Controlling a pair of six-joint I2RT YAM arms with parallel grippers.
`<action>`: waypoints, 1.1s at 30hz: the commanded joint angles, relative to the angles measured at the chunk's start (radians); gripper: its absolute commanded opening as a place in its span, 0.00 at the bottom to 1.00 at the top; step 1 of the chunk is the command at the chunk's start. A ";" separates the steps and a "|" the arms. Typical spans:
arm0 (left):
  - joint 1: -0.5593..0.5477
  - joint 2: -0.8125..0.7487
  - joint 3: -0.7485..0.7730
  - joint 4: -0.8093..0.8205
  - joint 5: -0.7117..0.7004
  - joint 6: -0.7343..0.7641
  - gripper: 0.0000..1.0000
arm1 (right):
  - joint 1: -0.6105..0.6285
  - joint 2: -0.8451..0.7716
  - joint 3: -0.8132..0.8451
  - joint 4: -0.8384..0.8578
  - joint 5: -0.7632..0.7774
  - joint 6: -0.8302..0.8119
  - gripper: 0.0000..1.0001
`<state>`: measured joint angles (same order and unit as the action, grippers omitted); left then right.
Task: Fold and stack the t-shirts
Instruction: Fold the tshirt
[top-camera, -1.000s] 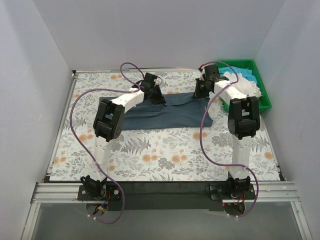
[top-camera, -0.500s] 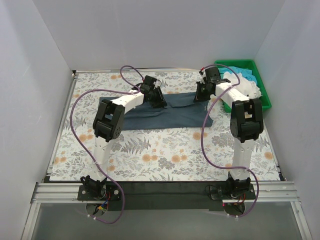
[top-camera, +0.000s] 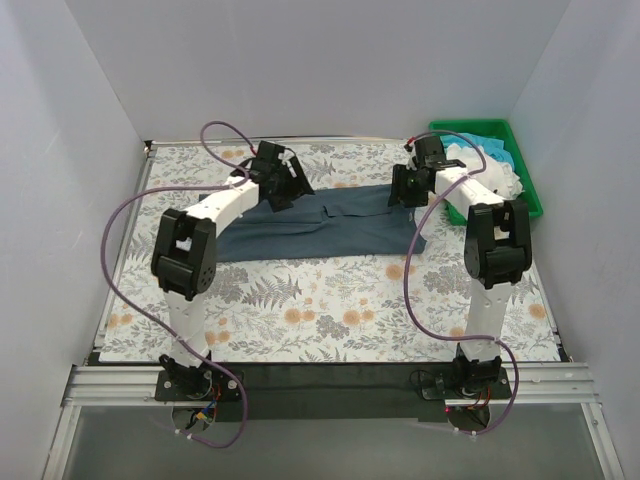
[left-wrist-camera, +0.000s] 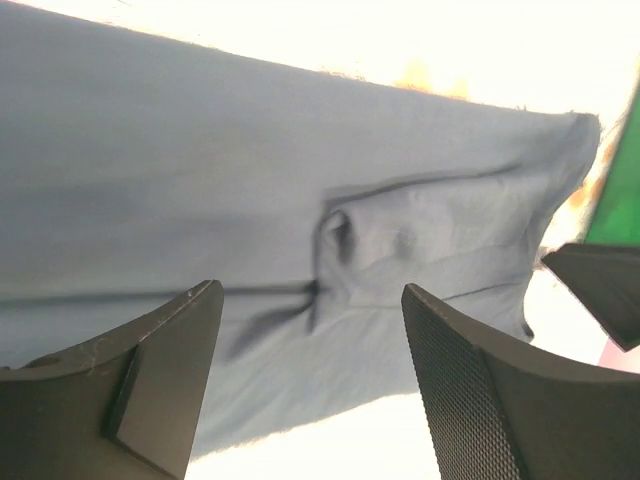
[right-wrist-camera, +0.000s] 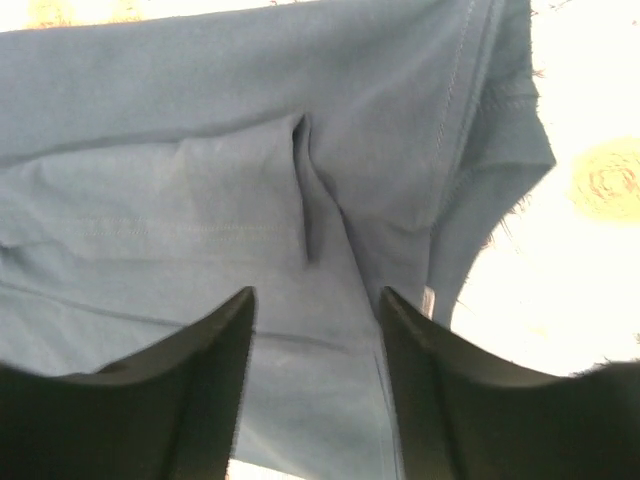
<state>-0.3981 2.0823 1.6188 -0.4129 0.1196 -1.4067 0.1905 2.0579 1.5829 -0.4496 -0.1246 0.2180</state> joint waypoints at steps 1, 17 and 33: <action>0.062 -0.224 -0.127 -0.065 -0.106 0.003 0.67 | -0.010 -0.113 -0.032 0.005 0.023 -0.020 0.53; 0.311 -0.436 -0.554 -0.079 -0.239 0.025 0.36 | -0.051 -0.315 -0.417 0.052 -0.176 0.057 0.27; 0.478 -0.393 -0.628 -0.109 -0.301 -0.020 0.27 | -0.158 -0.304 -0.613 0.123 0.063 0.153 0.21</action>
<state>0.0444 1.7206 1.0195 -0.4927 -0.1215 -1.4197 0.0643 1.7500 1.0088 -0.3138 -0.2169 0.3721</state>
